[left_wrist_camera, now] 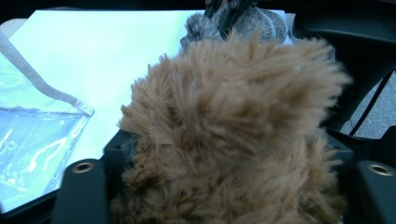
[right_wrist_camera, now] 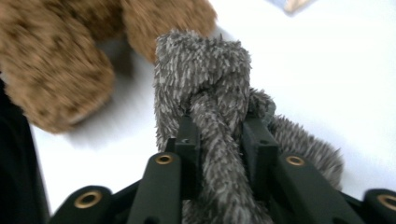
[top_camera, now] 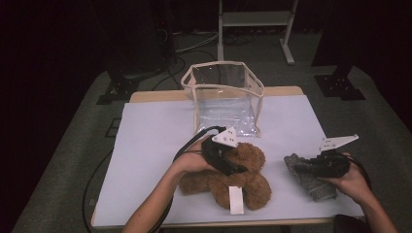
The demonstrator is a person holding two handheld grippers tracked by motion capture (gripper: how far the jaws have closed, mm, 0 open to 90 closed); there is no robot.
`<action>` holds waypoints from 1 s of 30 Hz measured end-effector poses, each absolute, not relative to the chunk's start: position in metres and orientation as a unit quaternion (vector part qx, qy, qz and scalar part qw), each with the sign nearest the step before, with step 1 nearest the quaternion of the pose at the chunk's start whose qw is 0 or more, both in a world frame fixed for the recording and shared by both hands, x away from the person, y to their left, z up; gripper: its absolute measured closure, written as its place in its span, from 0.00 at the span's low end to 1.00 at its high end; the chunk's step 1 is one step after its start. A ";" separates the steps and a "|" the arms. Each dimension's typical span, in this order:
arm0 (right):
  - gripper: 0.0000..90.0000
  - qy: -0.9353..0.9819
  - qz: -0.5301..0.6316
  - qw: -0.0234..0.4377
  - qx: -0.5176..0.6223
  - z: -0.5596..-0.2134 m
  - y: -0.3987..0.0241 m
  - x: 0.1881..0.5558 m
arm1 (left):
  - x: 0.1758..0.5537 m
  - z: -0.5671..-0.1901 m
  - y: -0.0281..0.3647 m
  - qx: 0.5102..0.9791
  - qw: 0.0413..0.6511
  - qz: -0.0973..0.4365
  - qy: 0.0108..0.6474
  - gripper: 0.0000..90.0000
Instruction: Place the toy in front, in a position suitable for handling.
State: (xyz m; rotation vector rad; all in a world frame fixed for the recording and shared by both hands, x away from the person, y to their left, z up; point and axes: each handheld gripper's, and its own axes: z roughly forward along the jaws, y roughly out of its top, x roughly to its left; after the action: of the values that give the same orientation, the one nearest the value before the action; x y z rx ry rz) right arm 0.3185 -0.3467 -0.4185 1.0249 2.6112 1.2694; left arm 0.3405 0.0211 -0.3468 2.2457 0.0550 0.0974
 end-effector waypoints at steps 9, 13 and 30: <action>0.51 0.838 0.430 0.039 0.333 -0.421 -0.346 0.319 | 0.336 -0.339 0.031 0.899 0.436 0.039 0.019 0.19; 0.47 0.839 0.442 0.047 0.314 -0.410 -0.338 0.316 | 0.333 -0.335 0.041 0.894 0.446 0.042 0.019 0.19; 0.37 0.851 0.491 0.004 0.186 -0.387 -0.252 0.307 | 0.319 -0.339 0.121 0.882 0.459 0.087 0.058 0.18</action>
State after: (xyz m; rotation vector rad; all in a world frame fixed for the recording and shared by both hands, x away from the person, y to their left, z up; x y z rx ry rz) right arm 0.3066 -0.2522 -0.3872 0.5828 2.6667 1.5387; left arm 0.3194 0.1206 -0.3395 2.1727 0.1424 0.2149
